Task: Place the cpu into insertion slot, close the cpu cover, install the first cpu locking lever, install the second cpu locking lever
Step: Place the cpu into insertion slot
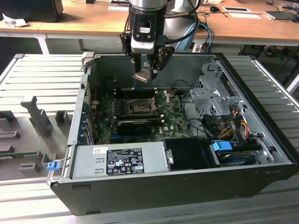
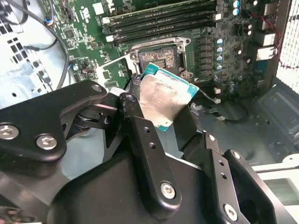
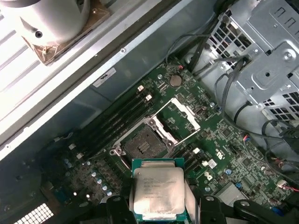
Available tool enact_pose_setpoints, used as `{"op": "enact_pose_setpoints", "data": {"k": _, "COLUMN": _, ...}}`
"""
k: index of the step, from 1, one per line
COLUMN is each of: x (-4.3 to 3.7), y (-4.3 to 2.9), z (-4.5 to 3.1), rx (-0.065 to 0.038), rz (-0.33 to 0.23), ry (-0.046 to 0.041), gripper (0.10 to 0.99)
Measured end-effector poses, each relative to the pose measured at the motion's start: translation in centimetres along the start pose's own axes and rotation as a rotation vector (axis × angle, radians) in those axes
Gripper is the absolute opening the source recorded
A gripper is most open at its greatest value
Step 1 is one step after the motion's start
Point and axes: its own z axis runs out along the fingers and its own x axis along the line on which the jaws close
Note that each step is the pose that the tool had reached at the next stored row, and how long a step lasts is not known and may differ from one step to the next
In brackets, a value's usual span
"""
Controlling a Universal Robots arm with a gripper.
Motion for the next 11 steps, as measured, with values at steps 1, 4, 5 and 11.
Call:
{"op": "enact_pose_setpoints", "data": {"k": 1, "x": 0.0, "y": 0.0, "z": 0.02, "rx": -0.001, "rz": 0.025, "ry": -0.0021, "gripper": 0.525}}
{"op": "enact_pose_setpoints", "data": {"k": 4, "x": 0.0, "y": 0.0, "z": 0.07, "rx": -0.002, "rz": 0.072, "ry": -0.0061, "gripper": 0.525}}
{"op": "enact_pose_setpoints", "data": {"k": 5, "x": -0.01, "y": 0.0, "z": 0.1, "rx": -0.002, "rz": 0.089, "ry": -0.0076, "gripper": 0.525}}
{"op": "enact_pose_setpoints", "data": {"k": 11, "x": -0.01, "y": -0.02, "z": 0.27, "rx": -0.004, "rz": 0.163, "ry": -0.0137, "gripper": 0.525}}
